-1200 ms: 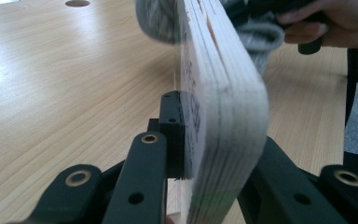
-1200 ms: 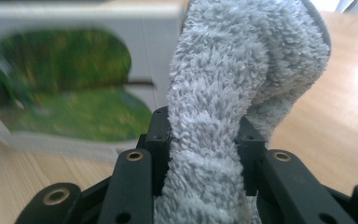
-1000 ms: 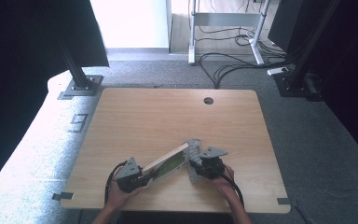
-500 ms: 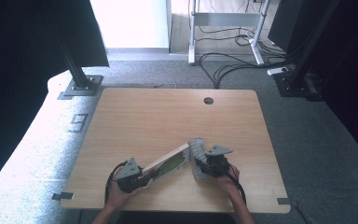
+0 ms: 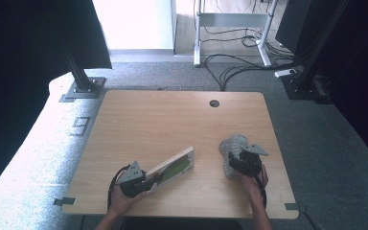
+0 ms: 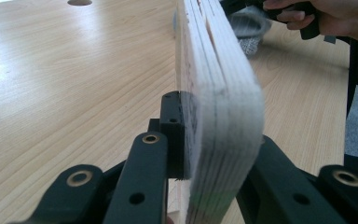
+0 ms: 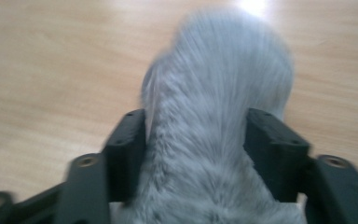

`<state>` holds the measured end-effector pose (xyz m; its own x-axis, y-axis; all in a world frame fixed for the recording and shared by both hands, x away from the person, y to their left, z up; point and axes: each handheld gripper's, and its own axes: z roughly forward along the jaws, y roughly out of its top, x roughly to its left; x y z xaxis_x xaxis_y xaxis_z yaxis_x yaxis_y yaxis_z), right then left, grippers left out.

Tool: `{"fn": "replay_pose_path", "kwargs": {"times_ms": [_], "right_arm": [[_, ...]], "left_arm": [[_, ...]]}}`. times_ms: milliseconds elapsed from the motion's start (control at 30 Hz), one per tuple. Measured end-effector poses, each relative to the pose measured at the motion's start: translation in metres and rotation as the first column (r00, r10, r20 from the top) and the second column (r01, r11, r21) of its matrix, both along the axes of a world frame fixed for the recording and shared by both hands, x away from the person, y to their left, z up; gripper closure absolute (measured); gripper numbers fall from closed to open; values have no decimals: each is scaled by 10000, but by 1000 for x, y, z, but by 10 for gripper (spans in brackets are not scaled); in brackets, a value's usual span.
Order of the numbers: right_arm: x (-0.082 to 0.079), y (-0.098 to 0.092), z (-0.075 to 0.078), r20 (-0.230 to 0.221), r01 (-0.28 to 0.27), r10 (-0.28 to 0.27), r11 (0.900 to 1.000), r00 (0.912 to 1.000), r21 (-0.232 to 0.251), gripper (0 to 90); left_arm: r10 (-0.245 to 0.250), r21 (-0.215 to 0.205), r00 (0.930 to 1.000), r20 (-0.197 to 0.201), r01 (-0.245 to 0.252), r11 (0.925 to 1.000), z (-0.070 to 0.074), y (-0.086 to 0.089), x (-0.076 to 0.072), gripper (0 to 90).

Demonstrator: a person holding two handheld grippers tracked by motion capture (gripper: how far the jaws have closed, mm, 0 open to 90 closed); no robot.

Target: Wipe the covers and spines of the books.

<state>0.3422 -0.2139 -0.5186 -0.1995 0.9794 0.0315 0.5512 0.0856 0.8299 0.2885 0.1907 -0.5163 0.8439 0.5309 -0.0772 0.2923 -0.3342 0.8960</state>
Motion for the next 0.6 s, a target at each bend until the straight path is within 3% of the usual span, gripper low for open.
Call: {"fn": "replay_pose_path", "kwargs": {"times_ms": [100,133,200,233,300,433,467,500,533,600], "right_arm": [[-3,3,5,343,43,-46,9999,9994,96,316],[-7,9,10,660,-244,227,9994,9976,248,310],[-10,16,13,859,-823,790,9960,9932,358,310],[-10,16,13,859,-823,790,9960,9932,358,310],[-12,26,14,985,-1491,1452,9883,9845,335,311],[-15,43,12,1072,-2761,2704,9602,9567,422,313],[-16,49,11,1089,-3228,3157,9448,9426,555,313],[-16,49,11,1089,-3228,3157,9448,9426,555,313],[-17,53,10,1109,-3586,3501,9310,9301,688,315],[-17,55,9,1116,-3862,3760,9179,9199,909,318]], "left_arm": [[11,-92,10000,-85,-12,10000,0,1,1,787],[20,-226,9998,-180,-24,9997,1,2,1,787],[11,-342,9996,-288,-21,9994,1,4,2,788],[11,-342,9996,-288,-21,9994,1,4,2,788],[-17,-485,9992,-394,-2,9988,2,5,3,788],[-213,-798,9975,-676,159,9967,2,7,4,789],[-320,-951,9962,-805,243,9952,2,8,5,790],[-320,-951,9962,-805,243,9952,2,8,5,790],[-373,-1078,9954,-878,277,9938,3,9,5,790],[-449,-1218,9939,-1004,325,9920,3,10,6,790]]}}
